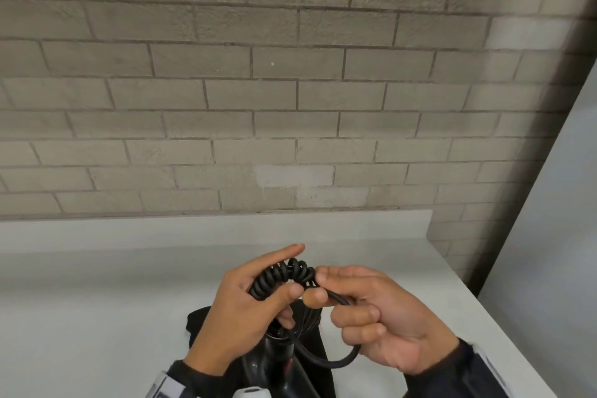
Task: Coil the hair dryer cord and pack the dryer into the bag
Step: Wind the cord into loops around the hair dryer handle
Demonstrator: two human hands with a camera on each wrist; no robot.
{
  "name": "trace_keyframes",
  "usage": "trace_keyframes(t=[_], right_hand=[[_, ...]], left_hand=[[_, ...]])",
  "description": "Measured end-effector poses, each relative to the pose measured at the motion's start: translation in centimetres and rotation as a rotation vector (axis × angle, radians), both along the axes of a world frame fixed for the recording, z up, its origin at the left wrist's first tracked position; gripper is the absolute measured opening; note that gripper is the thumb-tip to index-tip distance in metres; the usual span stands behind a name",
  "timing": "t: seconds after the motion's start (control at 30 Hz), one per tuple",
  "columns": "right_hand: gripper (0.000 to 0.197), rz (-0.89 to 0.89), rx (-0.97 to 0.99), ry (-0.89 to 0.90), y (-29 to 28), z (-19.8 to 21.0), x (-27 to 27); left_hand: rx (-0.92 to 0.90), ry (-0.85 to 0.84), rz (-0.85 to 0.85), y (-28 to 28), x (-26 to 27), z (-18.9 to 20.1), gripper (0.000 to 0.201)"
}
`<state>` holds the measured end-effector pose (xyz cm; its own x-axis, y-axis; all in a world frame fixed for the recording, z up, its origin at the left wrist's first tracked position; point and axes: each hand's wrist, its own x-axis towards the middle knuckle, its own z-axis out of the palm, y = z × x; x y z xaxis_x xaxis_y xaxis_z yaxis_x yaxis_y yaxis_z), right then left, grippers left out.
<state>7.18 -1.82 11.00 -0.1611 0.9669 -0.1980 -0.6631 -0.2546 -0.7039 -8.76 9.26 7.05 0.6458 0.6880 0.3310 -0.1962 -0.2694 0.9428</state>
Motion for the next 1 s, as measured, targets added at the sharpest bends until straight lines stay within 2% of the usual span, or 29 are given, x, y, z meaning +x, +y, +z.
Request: trace_keyframes(t=[0.17, 0.2, 0.33, 0.47, 0.6, 0.73, 0.83, 0.93, 1.0], right_hand=[[0.004, -0.02, 0.029, -0.074, -0.1, 0.1, -0.2], [0.009, -0.033, 0.062, -0.093, -0.2, 0.2, -0.3], [0.051, -0.119, 0.328, -0.199, -0.9, -0.5, -0.5], [0.056, -0.384, 0.432, -0.473, -1.1, -3.6, -1.2], [0.035, -0.645, 0.408, -0.779, -1.0, -8.0, -4.1], [0.011, -0.825, 0.458, -0.923, -0.8, -9.2, -5.7], [0.012, -0.843, 0.398, -0.831, -0.9, -7.7, -5.3], [0.042, -0.861, 0.423, -0.601, -1.5, -5.6, -3.5], [0.047, -0.866, 0.408, -0.434, -1.9, -3.9, -2.3]], left_hand=[[0.107, 0.085, -0.104, 0.8, -0.9, 0.7, 0.043], [0.146, 0.076, -0.086, 0.9, -0.9, 0.6, 0.043], [0.189, -0.037, 0.057, 1.1, -0.8, 0.0, 0.033], [0.168, -0.12, 0.145, 0.3, -0.4, -0.6, 0.034], [0.113, -0.164, 0.247, -0.2, 0.2, -1.0, 0.032], [0.093, -0.176, 0.246, -0.2, 0.2, -1.1, 0.03], [0.072, -0.166, 0.192, 0.0, -0.1, -1.2, 0.03], [0.047, -0.145, 0.132, 0.2, -0.4, -1.3, 0.033], [0.042, -0.139, 0.097, 0.1, -0.5, -1.3, 0.036]])
